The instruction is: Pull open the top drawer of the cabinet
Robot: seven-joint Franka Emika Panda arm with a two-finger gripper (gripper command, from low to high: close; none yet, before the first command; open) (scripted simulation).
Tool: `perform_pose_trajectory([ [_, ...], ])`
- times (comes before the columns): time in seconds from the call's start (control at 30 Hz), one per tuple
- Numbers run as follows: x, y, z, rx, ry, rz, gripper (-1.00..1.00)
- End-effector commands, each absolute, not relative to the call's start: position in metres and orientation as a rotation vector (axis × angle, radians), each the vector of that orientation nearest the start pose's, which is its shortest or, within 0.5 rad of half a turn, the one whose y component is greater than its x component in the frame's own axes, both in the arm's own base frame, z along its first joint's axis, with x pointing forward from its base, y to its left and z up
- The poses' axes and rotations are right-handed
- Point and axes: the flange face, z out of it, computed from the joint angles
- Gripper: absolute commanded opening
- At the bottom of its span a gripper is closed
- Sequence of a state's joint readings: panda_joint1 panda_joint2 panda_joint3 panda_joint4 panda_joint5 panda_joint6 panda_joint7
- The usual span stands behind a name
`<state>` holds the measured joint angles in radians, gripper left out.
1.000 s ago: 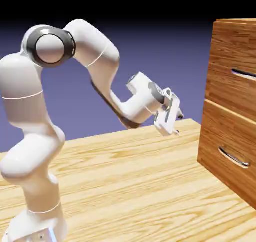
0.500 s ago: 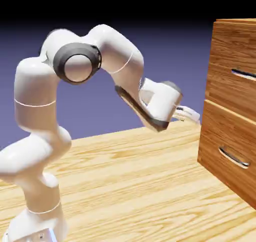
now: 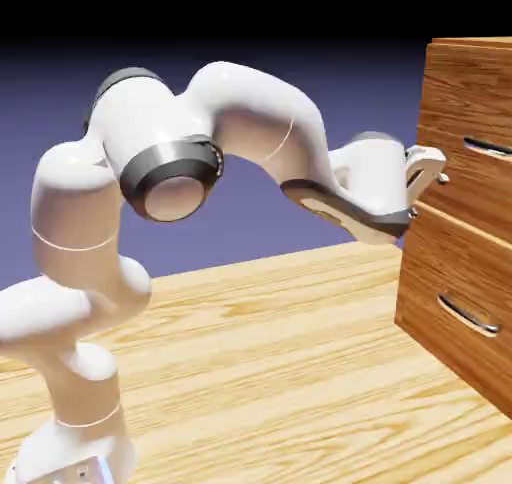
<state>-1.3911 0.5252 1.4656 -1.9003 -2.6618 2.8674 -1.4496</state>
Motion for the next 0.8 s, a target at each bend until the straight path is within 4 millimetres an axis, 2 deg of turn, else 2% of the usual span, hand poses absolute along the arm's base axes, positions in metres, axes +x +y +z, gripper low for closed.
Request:
perform_pose_trajectory([
  [0.0, 0.590, -0.026, 0.482, -0.474, 1.675, -0.378, 1.00],
  [0.13, 0.591, -0.068, 0.523, -0.603, 1.500, -0.590, 1.00],
  [0.17, 0.590, -0.073, 0.527, -0.614, 1.482, -0.613, 1.00],
  [0.2, 0.590, -0.073, 0.527, -0.614, 1.482, -0.613, 1.00],
  [0.43, 0.639, -0.073, 0.527, -0.614, 1.482, -0.613, 1.00],
  [0.47, 0.640, -0.073, 0.527, -0.615, 1.482, -0.613, 1.00],
  [0.5, 0.640, -0.073, 0.527, -0.615, 1.482, -0.613, -1.00],
  [0.53, 0.640, -0.073, 0.527, -0.615, 1.482, -0.613, -1.00],
  [0.77, 0.591, -0.073, 0.527, -0.615, 1.482, -0.613, -1.00],
])
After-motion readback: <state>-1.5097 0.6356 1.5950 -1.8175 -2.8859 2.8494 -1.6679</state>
